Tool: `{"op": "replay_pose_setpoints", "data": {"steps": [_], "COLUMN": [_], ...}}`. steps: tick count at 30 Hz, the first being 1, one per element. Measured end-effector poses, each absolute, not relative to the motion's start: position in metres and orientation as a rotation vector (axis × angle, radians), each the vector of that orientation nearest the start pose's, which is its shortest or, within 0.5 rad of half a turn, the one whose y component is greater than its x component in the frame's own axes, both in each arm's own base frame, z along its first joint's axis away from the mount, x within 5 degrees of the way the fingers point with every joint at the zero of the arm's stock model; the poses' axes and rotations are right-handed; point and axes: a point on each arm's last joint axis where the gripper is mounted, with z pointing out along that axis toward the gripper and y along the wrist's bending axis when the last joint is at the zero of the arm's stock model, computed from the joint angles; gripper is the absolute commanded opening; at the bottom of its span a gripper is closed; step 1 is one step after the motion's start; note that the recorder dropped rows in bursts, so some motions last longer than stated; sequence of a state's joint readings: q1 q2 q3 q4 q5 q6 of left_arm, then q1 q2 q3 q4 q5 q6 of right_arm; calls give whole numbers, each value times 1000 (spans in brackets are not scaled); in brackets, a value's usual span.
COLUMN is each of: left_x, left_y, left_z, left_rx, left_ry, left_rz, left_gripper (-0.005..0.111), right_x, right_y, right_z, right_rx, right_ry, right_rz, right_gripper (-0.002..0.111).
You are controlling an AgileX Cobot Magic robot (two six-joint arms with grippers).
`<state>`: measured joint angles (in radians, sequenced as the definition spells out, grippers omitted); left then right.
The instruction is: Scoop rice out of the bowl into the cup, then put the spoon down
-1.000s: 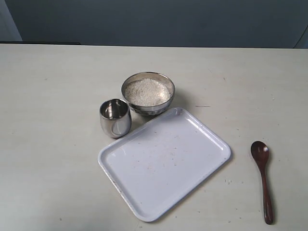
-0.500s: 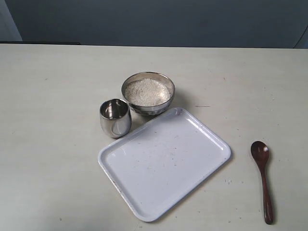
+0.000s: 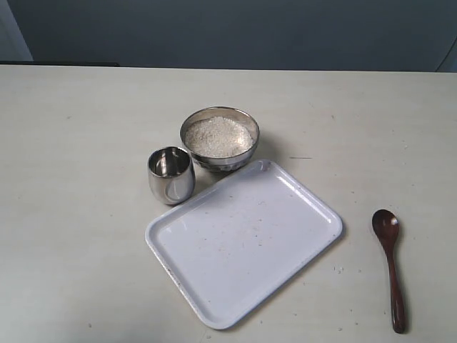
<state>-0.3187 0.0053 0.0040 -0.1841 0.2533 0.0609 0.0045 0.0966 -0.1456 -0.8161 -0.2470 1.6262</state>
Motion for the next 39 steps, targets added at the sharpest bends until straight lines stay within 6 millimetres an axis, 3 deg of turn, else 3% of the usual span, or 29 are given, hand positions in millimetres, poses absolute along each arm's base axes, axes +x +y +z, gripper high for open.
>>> {"op": "replay_pose_setpoints", "data": {"steps": [4,6,10,16,20,22,24,25,26,27,28,29,31,34,36,39], "left_x": [52,52,52,52,52,52,52,52,52,52,52,52,52,52,52,52], "left_y": [-21,-21,-21,-21,-21,-21,-21,-21,-21,-21,-21,-21,-21,-21,-21,-21], "left_z": [189,189,189,189,189,189,189,189,189,189,189,189,189,189,189,189], "left_rx": [210,210,210,210,210,210,210,210,210,210,210,210,210,210,210,210], "left_ry": [1743,1743,1743,1743,1743,1743,1743,1743,1743,1743,1743,1743,1743,1743,1743,1743], "left_rz": [-359,-359,-359,-359,-359,-359,-359,-359,-359,-359,-359,-359,-359,-359,-359,-359], "left_gripper": [1,1,1,1,1,1,1,1,1,1,1,1,1,1,1,1], "right_x": [66,77,106,152,187,198,208,215,216,217,216,214,209,200,189,180], "right_y": [25,37,55,54,27,15,-1,-18,-26,-44,-50,-55,-48,-21,-6,15], "right_z": [295,306,309,303,309,312,315,316,316,315,315,314,318,320,315,308], "right_rx": [164,0,-194,-152,81,106,94,81,89,155,207,321,377,246,155,31], "right_ry": [1431,1535,1738,1899,1865,1838,1813,1805,1808,1851,1881,1962,2215,2542,2707,2796], "right_rz": [668,683,799,792,489,311,55,-235,-357,-619,-701,-717,-599,-306,-253,-237], "right_gripper": [29,17,15,15,15,15,15,15,15,15,15,15,15,15,15,15]}}
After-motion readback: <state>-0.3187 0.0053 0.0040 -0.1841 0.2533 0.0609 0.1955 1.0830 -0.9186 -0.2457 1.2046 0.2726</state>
